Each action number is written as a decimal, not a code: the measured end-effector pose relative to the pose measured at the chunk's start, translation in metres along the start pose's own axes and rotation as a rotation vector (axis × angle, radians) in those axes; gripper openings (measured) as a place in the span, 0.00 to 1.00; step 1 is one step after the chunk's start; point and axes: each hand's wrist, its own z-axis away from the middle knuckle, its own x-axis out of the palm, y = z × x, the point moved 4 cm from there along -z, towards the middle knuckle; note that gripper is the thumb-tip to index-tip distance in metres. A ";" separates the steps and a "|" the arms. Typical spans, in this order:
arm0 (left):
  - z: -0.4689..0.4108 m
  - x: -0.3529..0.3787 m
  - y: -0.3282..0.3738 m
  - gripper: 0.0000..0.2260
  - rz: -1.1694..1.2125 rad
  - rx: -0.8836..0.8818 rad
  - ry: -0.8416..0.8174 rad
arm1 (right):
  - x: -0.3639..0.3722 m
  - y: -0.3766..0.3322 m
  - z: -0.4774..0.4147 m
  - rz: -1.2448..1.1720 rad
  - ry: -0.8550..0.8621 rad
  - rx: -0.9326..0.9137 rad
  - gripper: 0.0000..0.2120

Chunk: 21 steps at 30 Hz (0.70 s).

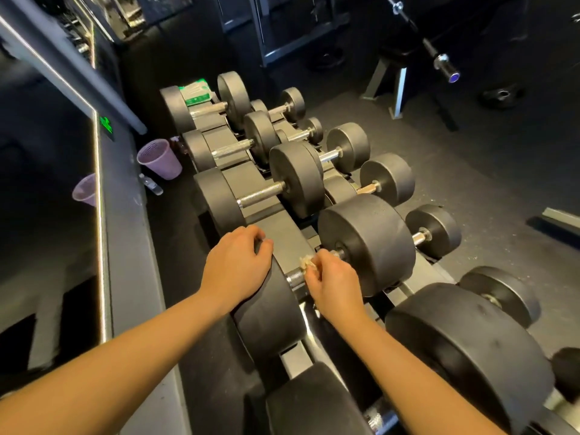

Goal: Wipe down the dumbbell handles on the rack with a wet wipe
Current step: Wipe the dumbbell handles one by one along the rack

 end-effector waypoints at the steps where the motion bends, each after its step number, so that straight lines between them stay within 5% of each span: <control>1: 0.000 0.000 0.000 0.09 -0.007 0.003 0.001 | 0.006 -0.004 0.004 -0.088 -0.033 0.000 0.08; 5: 0.000 0.000 0.000 0.09 -0.026 0.004 -0.005 | 0.017 -0.012 0.016 -0.255 -0.159 -0.009 0.06; 9: 0.000 0.000 0.001 0.10 -0.022 -0.004 -0.016 | 0.015 0.006 0.016 -0.212 -0.029 0.073 0.08; 16: 0.001 0.000 0.001 0.10 0.003 0.006 -0.009 | 0.009 0.026 0.023 -0.597 0.280 0.448 0.07; 18: 0.002 0.000 0.001 0.10 0.001 0.007 -0.004 | 0.024 0.022 0.029 -0.733 0.213 0.492 0.06; 21: 0.001 -0.001 0.001 0.10 -0.012 0.004 0.003 | 0.041 0.011 0.037 -0.584 -0.060 0.338 0.08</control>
